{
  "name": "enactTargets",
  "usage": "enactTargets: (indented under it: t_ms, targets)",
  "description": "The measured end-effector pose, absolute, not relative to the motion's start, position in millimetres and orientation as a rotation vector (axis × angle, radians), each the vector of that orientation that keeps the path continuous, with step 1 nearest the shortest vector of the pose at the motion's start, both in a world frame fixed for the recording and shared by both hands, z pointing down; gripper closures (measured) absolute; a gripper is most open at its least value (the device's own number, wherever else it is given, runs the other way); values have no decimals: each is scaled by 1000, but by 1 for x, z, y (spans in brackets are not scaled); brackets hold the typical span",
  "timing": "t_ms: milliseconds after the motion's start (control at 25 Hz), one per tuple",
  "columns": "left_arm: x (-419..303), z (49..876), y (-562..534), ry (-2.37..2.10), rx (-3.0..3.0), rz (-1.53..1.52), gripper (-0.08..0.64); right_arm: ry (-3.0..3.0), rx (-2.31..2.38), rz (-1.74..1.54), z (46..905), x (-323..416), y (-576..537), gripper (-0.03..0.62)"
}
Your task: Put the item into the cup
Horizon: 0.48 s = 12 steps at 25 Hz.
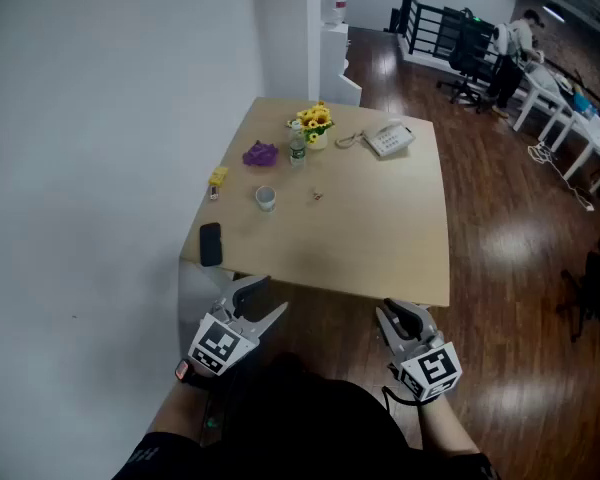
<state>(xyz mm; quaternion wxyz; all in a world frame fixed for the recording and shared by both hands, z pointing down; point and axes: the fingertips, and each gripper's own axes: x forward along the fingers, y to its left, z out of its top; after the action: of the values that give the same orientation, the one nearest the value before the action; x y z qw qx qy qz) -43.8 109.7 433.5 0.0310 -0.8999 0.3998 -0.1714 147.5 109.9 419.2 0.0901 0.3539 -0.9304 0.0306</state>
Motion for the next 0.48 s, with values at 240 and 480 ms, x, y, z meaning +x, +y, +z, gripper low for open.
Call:
enactTargets:
  t_ms: [240, 480]
  targets:
    - [-38, 438, 83, 1244, -2747, -552, 357, -2762, 1052, 101, 419, 150, 94, 514]
    - [-32, 452, 33, 1219, -2755, -589, 357, -2716, 1046, 62, 427, 151, 56, 499]
